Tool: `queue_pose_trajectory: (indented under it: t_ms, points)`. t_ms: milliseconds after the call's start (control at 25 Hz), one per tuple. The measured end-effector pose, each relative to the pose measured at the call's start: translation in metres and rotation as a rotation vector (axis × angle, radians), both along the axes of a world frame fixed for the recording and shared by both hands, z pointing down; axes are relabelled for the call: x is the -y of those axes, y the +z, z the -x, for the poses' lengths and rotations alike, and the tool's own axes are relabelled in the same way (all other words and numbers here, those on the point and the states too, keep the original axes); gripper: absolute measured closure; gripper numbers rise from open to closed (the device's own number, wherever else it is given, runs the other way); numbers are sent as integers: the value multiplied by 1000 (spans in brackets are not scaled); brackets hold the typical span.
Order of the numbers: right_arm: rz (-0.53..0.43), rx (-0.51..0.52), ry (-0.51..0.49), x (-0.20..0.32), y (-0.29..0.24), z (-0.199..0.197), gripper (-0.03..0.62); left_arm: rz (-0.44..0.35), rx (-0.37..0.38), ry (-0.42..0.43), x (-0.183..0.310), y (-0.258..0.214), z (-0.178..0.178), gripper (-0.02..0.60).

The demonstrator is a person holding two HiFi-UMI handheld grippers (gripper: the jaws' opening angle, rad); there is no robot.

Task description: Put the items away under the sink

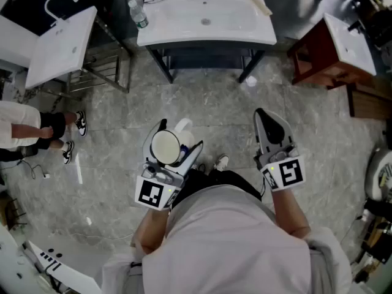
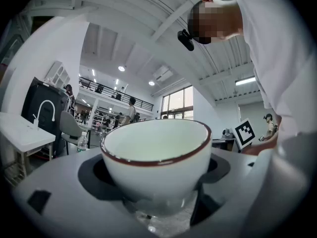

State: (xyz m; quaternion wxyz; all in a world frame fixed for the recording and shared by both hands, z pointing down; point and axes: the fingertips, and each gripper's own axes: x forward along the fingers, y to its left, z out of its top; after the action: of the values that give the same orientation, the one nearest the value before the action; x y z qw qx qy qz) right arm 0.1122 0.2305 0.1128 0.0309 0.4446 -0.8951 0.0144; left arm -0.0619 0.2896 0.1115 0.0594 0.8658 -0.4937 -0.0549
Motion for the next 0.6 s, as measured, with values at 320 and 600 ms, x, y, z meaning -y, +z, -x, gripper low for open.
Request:
queue_pose_trajectory:
  t_ms: [320, 600]
  points:
    - [-3, 5, -32, -10, -1, -20, 554, -17, -29, -15, -3, -5, -28, 175]
    - [-20, 35, -95, -11, 1, -44, 553, -33, -16, -66, -1, -2, -50, 175]
